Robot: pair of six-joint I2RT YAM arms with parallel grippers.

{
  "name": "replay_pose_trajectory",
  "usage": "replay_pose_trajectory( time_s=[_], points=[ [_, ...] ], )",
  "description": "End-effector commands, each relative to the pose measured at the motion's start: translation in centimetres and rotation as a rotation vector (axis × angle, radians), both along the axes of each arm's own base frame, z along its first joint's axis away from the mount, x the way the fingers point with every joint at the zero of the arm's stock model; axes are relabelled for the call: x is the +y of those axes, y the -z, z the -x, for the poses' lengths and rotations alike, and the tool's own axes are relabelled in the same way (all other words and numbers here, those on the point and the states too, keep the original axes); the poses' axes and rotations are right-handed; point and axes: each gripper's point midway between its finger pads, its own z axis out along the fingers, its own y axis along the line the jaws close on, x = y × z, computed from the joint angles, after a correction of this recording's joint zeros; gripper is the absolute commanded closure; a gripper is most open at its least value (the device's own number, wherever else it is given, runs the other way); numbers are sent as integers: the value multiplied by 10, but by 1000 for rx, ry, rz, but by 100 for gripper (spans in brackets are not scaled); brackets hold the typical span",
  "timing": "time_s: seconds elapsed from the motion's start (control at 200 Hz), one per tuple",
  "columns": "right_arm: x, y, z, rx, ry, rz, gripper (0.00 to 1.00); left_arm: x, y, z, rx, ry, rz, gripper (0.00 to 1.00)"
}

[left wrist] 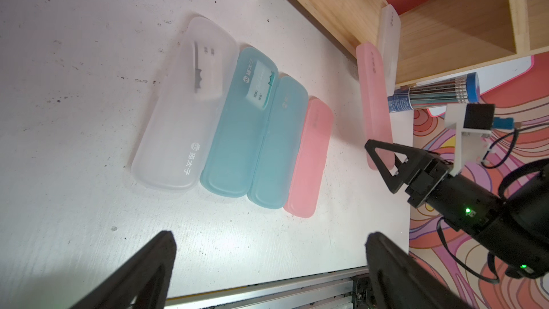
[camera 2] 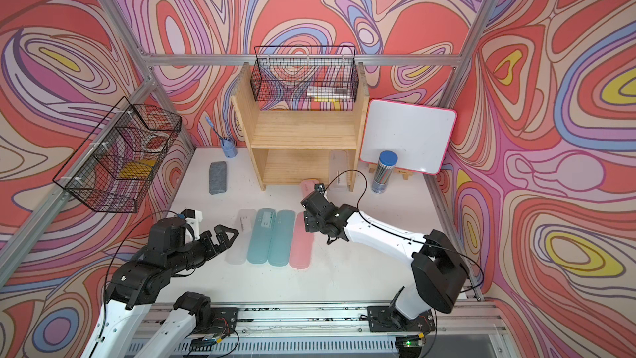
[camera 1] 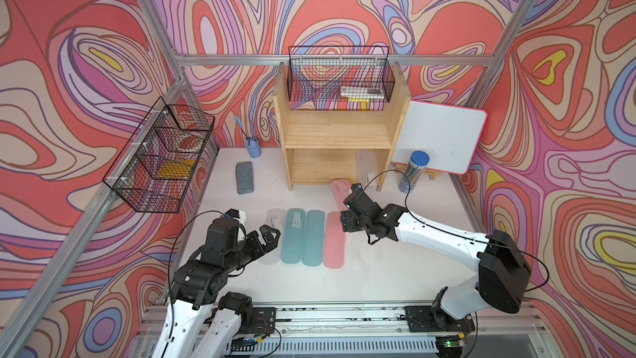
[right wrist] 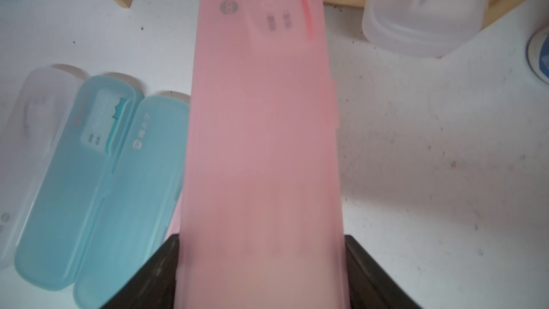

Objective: Remove the pencil cases from the shelf
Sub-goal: Place the pencil case at the center of the board.

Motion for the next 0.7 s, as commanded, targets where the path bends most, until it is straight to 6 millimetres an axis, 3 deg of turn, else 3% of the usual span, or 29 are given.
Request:
replay_pose_trajectory(
  time_s=[0.0, 0.26, 0.486, 0.696],
  points=[
    [-12, 0, 19, -9, 89, -24, 33, -2, 2, 1, -8, 17, 5, 1],
    [-25, 20, 54, 1, 147, -1, 33, 2, 3, 3, -9, 3, -7, 1],
    [-36, 40, 65, -8, 228, 3, 33, 5, 4, 6, -4, -9, -19, 1],
    [-32, 56, 72, -8, 252, -20, 34, 8, 6, 10, -3, -23, -26, 1]
  ],
)
